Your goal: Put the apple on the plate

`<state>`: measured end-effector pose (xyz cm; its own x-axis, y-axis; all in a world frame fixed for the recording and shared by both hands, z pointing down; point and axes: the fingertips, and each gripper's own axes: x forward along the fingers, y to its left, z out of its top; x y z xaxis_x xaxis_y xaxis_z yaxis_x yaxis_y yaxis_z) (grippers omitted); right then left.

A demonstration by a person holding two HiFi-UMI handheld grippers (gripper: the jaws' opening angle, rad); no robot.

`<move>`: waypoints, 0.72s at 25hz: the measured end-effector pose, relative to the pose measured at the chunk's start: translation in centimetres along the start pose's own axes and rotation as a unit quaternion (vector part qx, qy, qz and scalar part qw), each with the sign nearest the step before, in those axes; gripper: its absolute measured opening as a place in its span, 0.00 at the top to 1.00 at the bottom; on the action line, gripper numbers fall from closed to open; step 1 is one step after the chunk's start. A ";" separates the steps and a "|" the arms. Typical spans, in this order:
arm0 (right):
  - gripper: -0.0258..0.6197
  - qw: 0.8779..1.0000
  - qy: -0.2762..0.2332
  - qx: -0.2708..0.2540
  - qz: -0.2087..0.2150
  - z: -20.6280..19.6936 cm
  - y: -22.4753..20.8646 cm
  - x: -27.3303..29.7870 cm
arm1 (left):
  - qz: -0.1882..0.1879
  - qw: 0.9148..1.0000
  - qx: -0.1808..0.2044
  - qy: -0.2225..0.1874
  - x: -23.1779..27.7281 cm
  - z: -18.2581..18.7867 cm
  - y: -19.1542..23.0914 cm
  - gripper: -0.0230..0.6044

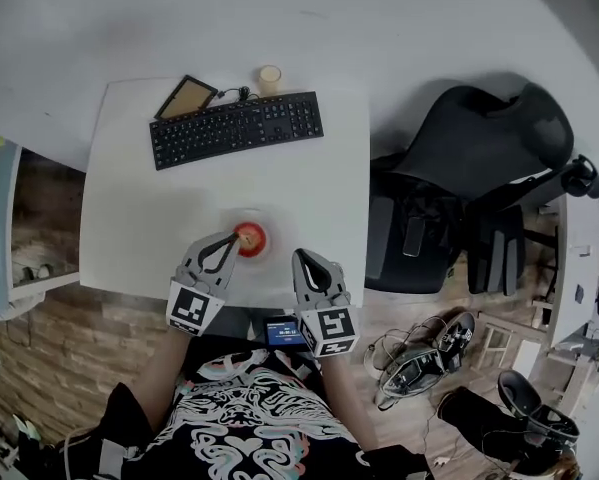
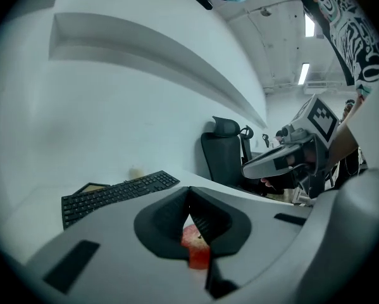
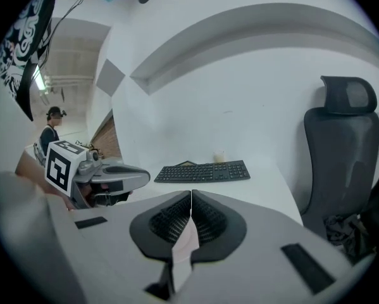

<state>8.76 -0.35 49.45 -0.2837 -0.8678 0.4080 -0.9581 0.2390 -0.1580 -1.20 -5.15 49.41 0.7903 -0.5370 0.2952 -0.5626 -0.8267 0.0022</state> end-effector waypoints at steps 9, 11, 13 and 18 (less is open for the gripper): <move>0.92 0.997 -0.065 -0.021 -0.027 5.3 -0.7 -1.3 | 0.019 0.999 0.022 -0.025 -1.7 4.6 0.5 0.94; 0.92 0.997 -0.074 -0.009 -0.024 6.1 -0.7 -1.6 | 0.020 0.999 0.015 -0.032 -1.7 5.2 0.6 0.94; 0.92 0.996 -0.083 -0.016 -0.023 6.8 -0.5 -1.9 | 0.021 0.999 0.005 -0.042 -2.0 6.0 0.8 0.94; 0.92 0.994 -0.089 -0.052 -0.019 7.7 0.4 -2.2 | 0.026 0.998 0.025 -0.059 -2.4 6.9 1.0 0.94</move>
<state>9.31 -1.74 41.53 -0.2446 -0.9382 0.2448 -0.9695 0.2404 -0.0473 -1.97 -5.84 42.07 0.7854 -0.5927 0.1784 -0.5927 -0.8032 -0.0588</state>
